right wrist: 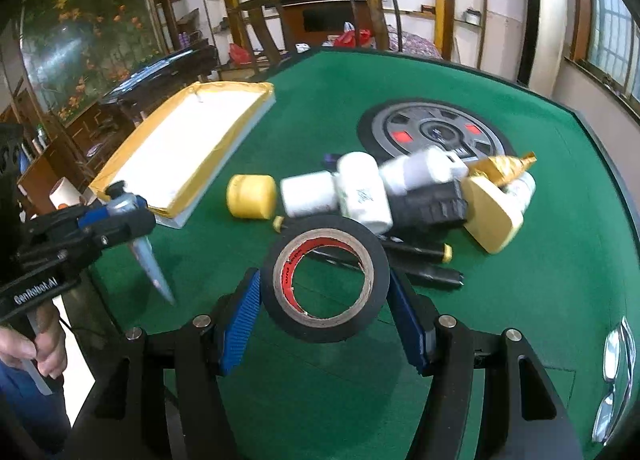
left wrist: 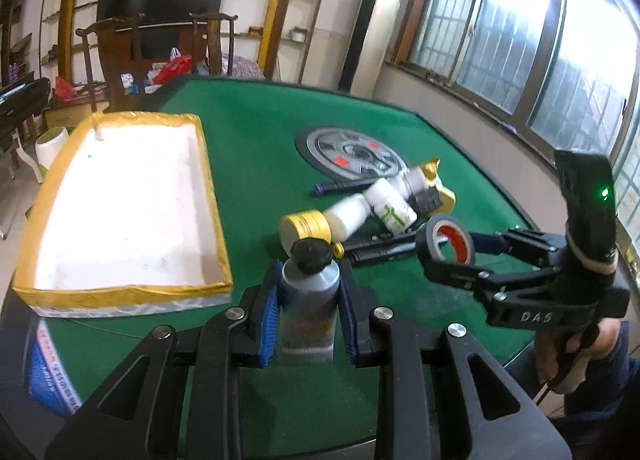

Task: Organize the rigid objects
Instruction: 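Carry tube and tape roll into the white tray and open both grippers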

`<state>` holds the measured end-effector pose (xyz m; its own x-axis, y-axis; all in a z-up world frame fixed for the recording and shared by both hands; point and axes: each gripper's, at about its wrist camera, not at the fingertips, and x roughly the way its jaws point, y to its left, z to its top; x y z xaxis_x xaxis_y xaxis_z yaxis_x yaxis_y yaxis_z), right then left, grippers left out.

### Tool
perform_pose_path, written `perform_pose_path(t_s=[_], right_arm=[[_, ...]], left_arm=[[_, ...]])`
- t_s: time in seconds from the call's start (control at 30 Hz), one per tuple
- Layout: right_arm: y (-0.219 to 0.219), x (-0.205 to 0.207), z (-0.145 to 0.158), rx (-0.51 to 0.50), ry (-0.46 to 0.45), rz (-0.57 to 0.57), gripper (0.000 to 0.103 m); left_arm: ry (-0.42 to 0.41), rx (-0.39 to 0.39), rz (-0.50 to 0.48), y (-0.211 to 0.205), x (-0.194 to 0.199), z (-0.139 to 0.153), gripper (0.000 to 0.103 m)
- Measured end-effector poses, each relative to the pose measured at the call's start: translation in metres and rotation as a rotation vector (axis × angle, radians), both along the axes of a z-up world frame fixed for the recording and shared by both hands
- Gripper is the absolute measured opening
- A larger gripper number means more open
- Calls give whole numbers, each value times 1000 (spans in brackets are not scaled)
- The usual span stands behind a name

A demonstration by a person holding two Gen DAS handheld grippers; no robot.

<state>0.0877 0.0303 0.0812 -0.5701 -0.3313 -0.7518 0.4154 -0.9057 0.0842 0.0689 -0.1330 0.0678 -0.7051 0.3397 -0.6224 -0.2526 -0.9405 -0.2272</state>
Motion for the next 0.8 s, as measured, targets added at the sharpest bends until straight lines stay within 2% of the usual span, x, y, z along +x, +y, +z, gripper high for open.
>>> perform_pose_path(t_s=[0.23, 0.4, 0.6, 0.8], right_arm=[[-30, -2, 13, -5, 27, 47, 58], [-61, -10, 28, -15, 46, 95, 58], [-102, -32, 40, -32, 38, 151, 58], [-146, -81, 37, -42, -17, 177, 58]], left_arm=[[73, 9, 35, -17, 3, 27, 24], [117, -19, 88, -41, -2, 44, 24], [86, -45, 142, -70, -30, 43, 24], [15, -65, 187, -100, -73, 34, 24]])
